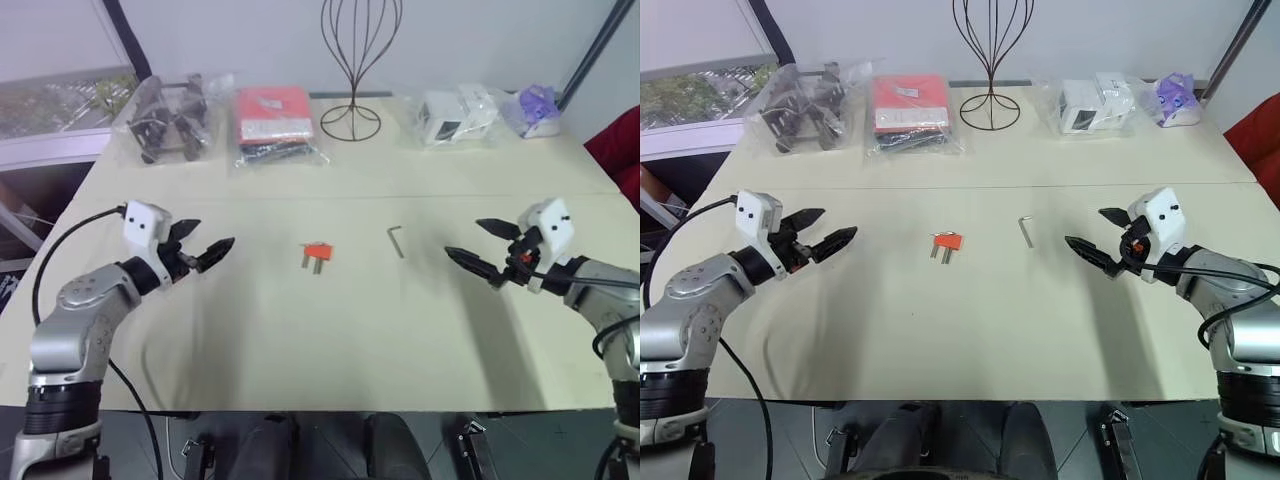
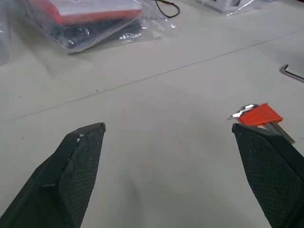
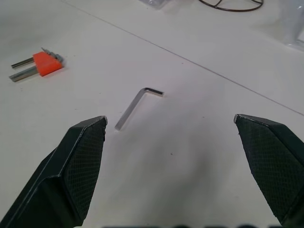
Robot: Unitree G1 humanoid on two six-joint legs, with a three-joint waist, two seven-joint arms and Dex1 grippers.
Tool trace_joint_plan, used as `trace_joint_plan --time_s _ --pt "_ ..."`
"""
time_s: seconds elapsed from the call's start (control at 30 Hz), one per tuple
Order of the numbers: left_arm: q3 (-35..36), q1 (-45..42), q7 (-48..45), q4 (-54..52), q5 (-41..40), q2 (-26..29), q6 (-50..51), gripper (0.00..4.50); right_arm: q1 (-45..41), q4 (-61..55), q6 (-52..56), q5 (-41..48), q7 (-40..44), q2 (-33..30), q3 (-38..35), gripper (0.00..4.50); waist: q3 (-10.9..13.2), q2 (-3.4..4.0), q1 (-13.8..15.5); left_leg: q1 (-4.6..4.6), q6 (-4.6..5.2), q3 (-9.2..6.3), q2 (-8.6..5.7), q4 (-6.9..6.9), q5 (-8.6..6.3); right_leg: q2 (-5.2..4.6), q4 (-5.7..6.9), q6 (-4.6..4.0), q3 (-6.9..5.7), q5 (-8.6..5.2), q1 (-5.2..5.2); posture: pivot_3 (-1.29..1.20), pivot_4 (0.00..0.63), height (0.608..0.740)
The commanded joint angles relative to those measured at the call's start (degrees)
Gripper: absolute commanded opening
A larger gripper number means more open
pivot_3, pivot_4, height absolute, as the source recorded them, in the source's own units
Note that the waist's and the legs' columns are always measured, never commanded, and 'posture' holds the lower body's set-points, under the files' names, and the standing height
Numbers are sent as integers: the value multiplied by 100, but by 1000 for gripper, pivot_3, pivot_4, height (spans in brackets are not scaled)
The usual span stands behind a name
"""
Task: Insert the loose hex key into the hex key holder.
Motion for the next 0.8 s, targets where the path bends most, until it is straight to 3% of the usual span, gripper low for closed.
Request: trace_joint_plan --time_s 0.03,0.43,0.8 --pt "140 -194 81 -26 47 74 -171 4465 -132 -28 -152 -13 -64 -12 -79 4500 0 0 0 0 0 0 0 0 0 0 0 0 0 0 0 0 150 740" --pt "188 -279 -35 61 -131 52 -131 4465 -162 23 -195 -57 -127 63 -33 4500 0 0 -4 0 0 0 0 0 0 0 -1 0 0 0 -1 0 150 740" --pt "4 -546 -93 482 253 161 -390 4465 -448 229 -281 -242 -198 62 147 4500 0 0 -7 0 1 0 0 -1 -1 0 -2 0 0 0 -1 0 150 740"
